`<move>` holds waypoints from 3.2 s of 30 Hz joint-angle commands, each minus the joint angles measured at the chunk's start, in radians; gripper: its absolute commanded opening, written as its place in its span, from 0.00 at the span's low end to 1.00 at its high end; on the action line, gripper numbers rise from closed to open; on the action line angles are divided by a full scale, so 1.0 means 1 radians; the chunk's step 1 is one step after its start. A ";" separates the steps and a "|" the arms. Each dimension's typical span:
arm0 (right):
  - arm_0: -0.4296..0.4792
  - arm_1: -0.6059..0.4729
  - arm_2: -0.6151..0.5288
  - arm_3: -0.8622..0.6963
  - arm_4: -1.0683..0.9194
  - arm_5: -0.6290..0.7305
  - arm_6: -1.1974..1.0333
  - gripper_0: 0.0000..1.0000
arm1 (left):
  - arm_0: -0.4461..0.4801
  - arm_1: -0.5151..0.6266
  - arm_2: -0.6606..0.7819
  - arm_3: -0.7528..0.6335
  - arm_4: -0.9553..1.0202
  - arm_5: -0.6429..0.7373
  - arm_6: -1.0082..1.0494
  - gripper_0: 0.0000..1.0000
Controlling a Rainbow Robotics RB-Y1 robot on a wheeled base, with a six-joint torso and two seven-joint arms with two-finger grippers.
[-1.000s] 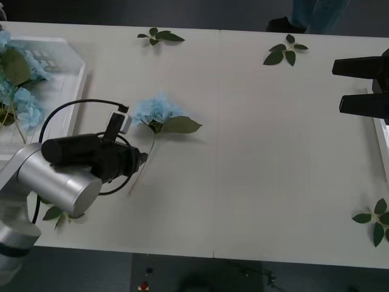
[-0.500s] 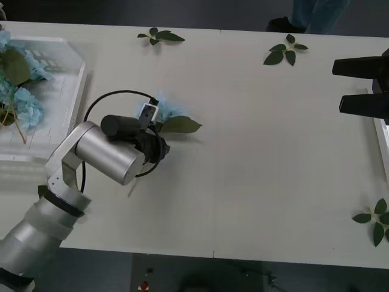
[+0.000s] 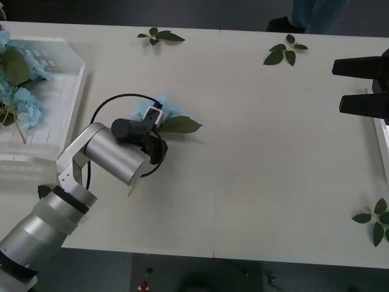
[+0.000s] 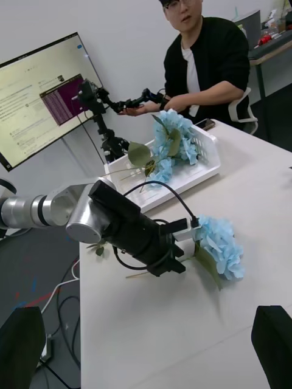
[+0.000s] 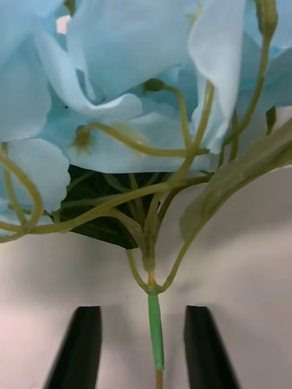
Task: Put the red flowers into the right box and the blue flowers into the left box
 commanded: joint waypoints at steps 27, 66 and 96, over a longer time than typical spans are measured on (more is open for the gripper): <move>-0.006 -0.009 -0.010 -0.011 -0.007 -0.003 0.027 1.00 | 0.173 0.312 0.875 -0.618 0.502 0.331 -0.265 0.00; -0.006 -0.009 -0.010 -0.011 -0.007 -0.003 0.027 1.00 | 0.313 0.590 0.849 -0.365 1.519 0.121 -0.644 1.00; -0.006 -0.009 -0.010 -0.011 -0.007 -0.003 0.027 1.00 | 0.012 0.696 0.133 -0.473 2.020 -0.295 -1.026 1.00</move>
